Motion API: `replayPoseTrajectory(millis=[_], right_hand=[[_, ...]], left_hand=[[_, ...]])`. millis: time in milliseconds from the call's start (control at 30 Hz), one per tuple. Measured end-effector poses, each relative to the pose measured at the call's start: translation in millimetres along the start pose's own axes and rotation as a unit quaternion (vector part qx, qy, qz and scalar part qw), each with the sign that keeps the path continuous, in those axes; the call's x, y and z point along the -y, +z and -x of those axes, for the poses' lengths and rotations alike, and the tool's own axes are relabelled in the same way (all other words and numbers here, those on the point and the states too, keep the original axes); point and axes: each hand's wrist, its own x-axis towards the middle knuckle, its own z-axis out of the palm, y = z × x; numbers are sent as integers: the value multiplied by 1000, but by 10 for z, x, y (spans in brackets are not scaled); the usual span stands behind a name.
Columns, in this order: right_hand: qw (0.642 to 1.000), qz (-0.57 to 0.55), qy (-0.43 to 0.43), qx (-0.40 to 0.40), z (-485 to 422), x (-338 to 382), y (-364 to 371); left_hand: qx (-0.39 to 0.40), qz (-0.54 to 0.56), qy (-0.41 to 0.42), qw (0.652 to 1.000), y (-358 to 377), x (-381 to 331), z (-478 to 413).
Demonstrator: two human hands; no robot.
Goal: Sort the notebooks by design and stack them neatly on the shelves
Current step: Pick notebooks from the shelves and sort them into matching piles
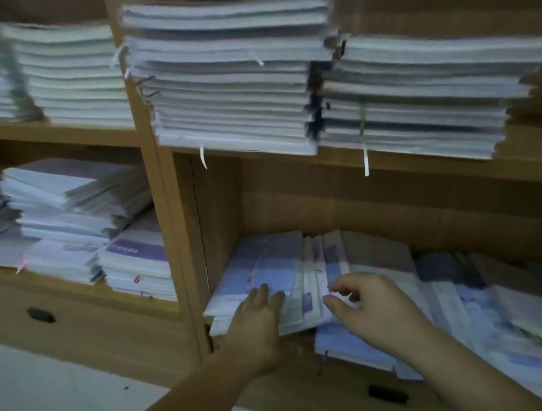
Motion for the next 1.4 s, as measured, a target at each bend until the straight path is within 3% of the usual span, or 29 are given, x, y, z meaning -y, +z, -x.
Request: replayPoseTrajectory(millis=[200, 333, 733, 800, 1000, 1167, 1300, 1400], right_hand=[[995, 85, -50, 16, -97, -352, 337], [997, 61, -42, 2, -172, -484, 361], [999, -4, -35, -8, -192, -590, 420], [999, -16, -31, -16, -192, -595, 412], [999, -37, -19, -25, -181, -581, 410], [986, -161, 12, -47, -218, -526, 349], [975, -189, 58, -97, -326, -503, 308], [986, -125, 90, -69, -365, -538, 361]], left_hand=[[-19, -90, 46, 995, 132, 150, -297], [-8, -118, 86, 989, 64, 175, -358], [-39, 99, 83, 991, -133, 446, -273], [-65, 97, 90, 989, -132, 440, -267], [-179, -58, 121, 975, 116, 296, -334], [-283, -44, 140, 948, 151, 8, -248], [-230, -56, 202, 950, 309, -405, -10], [-159, 56, 211, 963, 238, -495, 52]])
